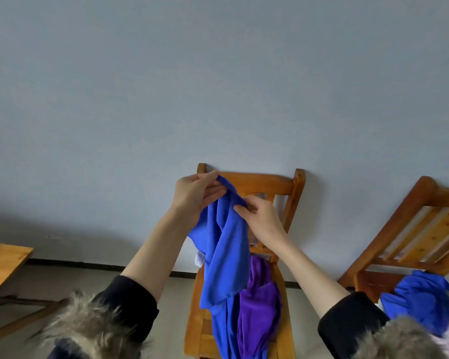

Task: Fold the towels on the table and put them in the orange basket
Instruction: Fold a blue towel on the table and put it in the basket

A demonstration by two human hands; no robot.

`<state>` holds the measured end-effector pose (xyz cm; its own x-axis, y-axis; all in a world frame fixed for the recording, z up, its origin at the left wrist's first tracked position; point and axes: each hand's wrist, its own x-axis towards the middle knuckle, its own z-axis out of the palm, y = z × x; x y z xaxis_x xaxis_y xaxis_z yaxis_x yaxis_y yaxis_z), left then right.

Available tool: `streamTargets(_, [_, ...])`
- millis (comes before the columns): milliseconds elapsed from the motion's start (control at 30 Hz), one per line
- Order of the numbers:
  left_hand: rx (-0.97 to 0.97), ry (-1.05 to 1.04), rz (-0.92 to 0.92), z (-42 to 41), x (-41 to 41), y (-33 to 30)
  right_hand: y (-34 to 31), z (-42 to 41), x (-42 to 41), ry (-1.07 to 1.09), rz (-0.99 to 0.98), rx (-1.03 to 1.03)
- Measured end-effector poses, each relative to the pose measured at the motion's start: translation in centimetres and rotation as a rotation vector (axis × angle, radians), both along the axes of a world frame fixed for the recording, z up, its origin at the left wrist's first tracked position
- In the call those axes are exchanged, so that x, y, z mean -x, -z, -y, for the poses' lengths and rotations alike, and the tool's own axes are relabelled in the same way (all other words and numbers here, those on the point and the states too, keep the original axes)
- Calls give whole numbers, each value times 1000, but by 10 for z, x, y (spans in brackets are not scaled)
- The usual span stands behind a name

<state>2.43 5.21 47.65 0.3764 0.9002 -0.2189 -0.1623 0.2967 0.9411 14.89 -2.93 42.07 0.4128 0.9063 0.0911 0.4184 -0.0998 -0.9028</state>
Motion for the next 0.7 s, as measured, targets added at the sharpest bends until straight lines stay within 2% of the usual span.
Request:
streamTargets(67, [-57, -37, -66, 1, 20, -6, -18, 1, -2, -45, -1, -70])
streamTargets(233, [-255, -109, -372, 24, 67, -7, -67, -6, 13, -232, 121, -134])
streamTargets(333, [-399, -105, -514, 52, 83, -9, -87, -6, 38, -389, 284, -123])
streamTargets(533, [-422, -191, -461, 107, 116, -6, -109, 4, 90, -536, 329, -216])
streamTargets(700, [-429, -396, -603, 132, 166, -4, -115, 11, 142, -704, 318, -234])
